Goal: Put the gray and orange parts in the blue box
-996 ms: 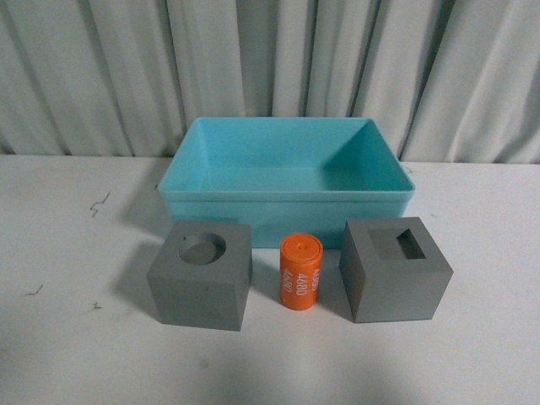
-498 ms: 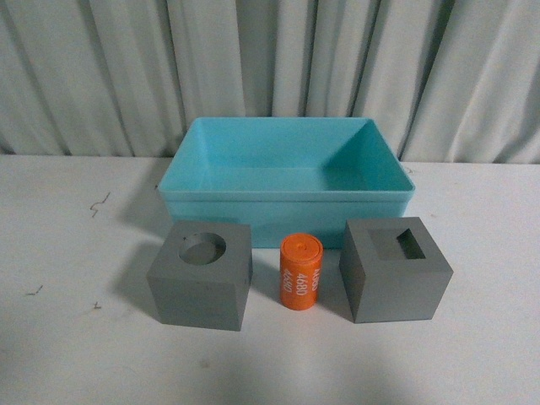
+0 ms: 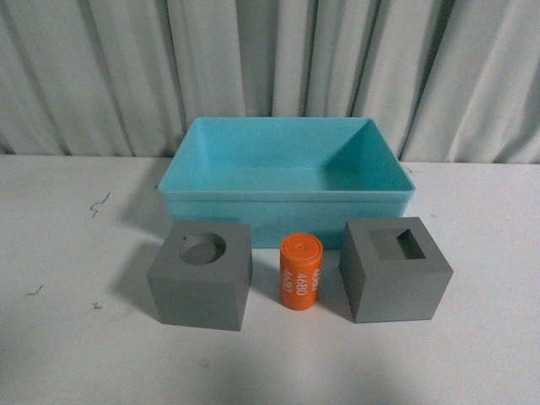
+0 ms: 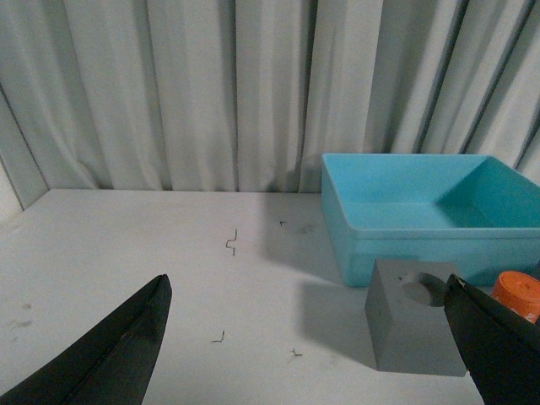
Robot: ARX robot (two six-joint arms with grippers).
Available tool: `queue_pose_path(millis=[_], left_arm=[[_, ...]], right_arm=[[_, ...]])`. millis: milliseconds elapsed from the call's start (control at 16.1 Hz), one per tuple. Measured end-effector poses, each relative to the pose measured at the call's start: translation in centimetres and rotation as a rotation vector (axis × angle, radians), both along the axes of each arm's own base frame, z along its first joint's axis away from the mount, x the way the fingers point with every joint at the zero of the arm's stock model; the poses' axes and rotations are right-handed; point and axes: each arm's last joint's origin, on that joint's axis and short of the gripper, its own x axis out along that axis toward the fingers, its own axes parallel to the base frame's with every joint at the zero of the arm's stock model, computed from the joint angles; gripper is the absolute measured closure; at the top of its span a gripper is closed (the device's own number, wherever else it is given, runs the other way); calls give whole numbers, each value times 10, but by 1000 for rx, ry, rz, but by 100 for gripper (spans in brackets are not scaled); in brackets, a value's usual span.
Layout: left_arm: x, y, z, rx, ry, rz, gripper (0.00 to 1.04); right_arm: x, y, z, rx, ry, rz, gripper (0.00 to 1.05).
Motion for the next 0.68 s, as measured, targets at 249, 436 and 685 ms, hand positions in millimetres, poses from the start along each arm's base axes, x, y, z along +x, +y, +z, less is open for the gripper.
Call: queue_pose_path(millis=[249, 436, 685], left_arm=[[0, 0, 0, 0, 0, 0, 7], [0, 0, 0, 0, 0, 0, 7], [0, 0, 0, 0, 0, 0, 7]], right_arm=[[0, 0, 0, 0, 0, 0, 6], [0, 0, 0, 0, 0, 0, 6], [0, 0, 0, 0, 0, 0, 6]])
